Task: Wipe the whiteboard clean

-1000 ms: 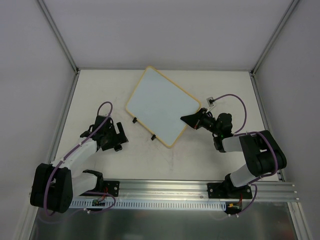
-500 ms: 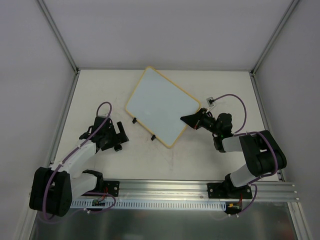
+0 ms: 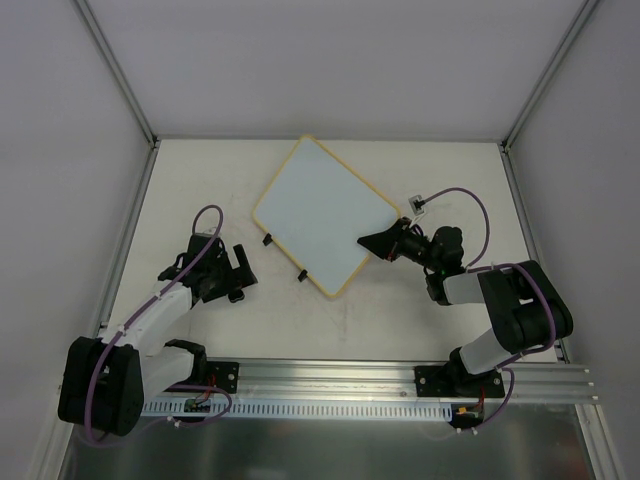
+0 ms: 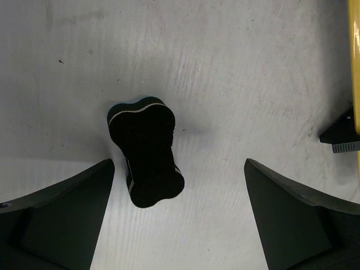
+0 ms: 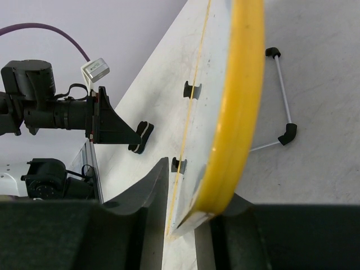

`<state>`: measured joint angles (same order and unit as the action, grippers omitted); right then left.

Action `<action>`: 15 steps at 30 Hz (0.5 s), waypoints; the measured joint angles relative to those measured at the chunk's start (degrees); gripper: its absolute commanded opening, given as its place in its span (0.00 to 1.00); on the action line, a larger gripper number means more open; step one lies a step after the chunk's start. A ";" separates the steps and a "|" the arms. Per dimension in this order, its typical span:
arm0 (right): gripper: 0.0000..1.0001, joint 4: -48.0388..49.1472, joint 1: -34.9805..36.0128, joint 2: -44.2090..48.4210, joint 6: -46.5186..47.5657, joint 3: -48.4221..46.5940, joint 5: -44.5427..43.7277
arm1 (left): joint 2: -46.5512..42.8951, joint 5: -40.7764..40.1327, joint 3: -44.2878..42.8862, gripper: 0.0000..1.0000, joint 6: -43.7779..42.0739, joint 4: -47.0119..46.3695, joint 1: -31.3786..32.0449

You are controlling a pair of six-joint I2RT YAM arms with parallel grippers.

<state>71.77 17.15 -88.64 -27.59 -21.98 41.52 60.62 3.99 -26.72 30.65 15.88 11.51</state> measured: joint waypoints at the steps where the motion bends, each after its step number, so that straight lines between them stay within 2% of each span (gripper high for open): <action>1: 0.28 0.00 0.02 0.00 0.11 0.00 0.09 | 0.00 0.00 0.02 0.99 0.00 0.00 0.00; 5: 0.29 0.00 0.04 0.00 0.22 0.00 0.20 | -0.02 0.02 0.09 0.99 0.02 -0.02 0.00; 7: 0.35 -0.02 0.04 0.09 0.20 0.00 0.22 | -0.13 0.02 0.17 0.99 0.02 0.02 0.00; 9: 0.48 0.04 0.04 0.17 0.24 0.00 0.33 | -0.31 0.02 0.22 0.99 0.00 0.04 0.00; 12: 0.52 0.59 0.15 0.20 0.26 0.00 0.37 | -0.35 0.02 0.22 0.99 0.00 0.04 0.00; 15: 0.69 1.14 0.26 0.22 0.28 0.00 0.52 | -0.35 0.02 0.22 0.99 0.02 0.04 0.00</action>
<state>72.90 17.41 -88.42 -27.31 -21.98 42.04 60.27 4.01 -26.50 30.68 15.92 11.51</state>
